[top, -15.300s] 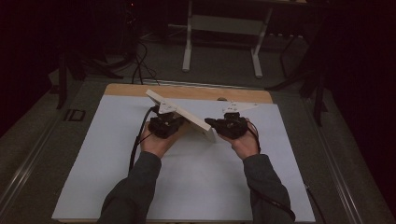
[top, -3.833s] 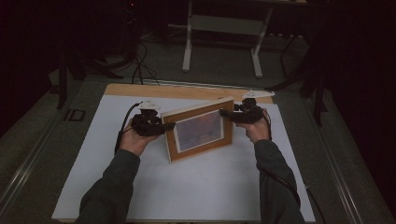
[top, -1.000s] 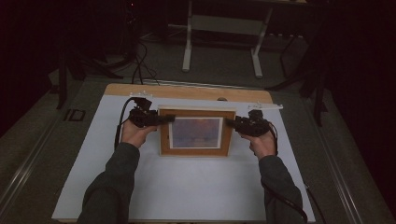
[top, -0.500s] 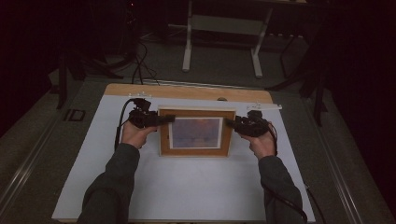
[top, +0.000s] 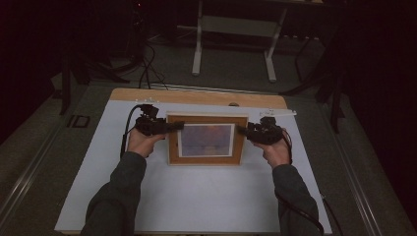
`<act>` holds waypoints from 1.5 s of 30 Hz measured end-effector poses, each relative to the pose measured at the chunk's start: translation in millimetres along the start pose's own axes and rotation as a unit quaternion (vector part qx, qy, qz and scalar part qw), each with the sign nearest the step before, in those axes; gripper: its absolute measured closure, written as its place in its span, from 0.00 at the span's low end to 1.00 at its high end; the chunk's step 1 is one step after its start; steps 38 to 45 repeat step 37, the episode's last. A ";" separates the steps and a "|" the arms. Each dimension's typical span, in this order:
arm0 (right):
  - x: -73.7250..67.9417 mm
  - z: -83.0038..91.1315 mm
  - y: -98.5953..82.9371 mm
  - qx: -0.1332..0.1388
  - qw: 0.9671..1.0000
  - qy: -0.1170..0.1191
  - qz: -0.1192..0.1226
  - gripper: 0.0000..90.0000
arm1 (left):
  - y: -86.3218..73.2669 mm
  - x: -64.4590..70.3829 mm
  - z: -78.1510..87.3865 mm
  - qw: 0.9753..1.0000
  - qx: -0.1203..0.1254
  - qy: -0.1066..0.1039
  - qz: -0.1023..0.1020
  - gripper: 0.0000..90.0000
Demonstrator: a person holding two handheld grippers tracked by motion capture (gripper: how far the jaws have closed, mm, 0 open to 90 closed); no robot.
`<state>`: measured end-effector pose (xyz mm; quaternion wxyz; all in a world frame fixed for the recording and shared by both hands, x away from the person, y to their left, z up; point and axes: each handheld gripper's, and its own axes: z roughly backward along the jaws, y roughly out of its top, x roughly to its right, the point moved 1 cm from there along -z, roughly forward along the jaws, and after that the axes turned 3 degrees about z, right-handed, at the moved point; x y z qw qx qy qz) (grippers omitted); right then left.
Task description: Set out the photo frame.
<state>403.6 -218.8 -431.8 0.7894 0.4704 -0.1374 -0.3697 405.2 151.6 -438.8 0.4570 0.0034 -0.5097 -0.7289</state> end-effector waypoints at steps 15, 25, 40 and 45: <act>2.0 5.4 -5.1 -0.007 1.000 0.002 -0.001 0.61 | -4.3 -1.0 7.1 1.000 -0.006 0.000 -0.026 0.49; 2.0 17.4 -7.8 -0.015 1.000 0.017 0.012 0.64 | -14.1 -9.1 31.3 0.999 0.006 -0.008 -0.032 0.51; 5.1 24.6 -23.0 -0.025 0.999 0.024 0.015 0.72 | -29.8 -21.0 58.0 0.999 0.026 0.024 -0.027 0.54; 5.1 24.6 -23.0 -0.025 0.999 0.024 0.015 0.72 | -29.8 -21.0 58.0 0.999 0.026 0.024 -0.027 0.54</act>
